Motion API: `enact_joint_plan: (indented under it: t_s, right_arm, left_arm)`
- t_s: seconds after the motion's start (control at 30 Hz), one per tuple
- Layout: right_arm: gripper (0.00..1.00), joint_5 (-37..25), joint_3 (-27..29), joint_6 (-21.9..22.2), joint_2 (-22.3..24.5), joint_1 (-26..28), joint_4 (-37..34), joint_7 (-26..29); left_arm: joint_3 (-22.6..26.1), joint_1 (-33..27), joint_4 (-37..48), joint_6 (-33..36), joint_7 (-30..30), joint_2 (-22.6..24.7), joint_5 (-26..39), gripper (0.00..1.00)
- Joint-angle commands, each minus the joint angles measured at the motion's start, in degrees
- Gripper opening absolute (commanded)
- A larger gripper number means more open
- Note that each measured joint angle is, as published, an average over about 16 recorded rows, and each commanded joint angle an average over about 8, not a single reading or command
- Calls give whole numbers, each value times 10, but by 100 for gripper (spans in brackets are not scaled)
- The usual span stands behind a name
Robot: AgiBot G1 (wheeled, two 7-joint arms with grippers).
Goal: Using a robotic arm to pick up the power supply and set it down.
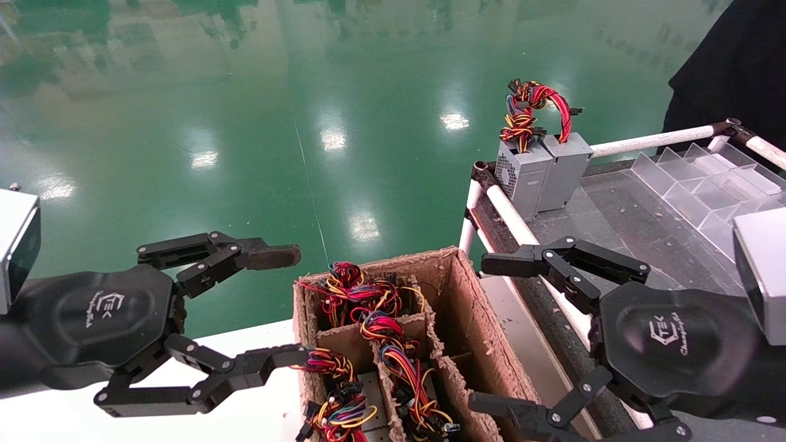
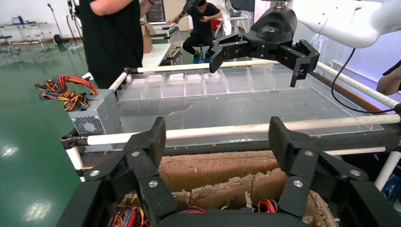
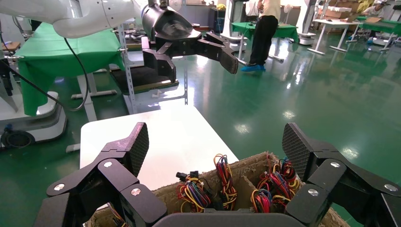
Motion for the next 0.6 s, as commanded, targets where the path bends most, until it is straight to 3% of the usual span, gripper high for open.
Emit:
enact_joint_plan:
  t_s: [0.03, 0.6]
  right_arm:
    - [100, 0, 0, 0, 0, 0, 0, 0]
    - [100, 0, 0, 0, 0, 0, 0, 0]
  left_arm:
    - [0, 0, 0, 0, 0, 0, 0, 0]
    - [0, 0, 0, 0, 0, 0, 0, 0]
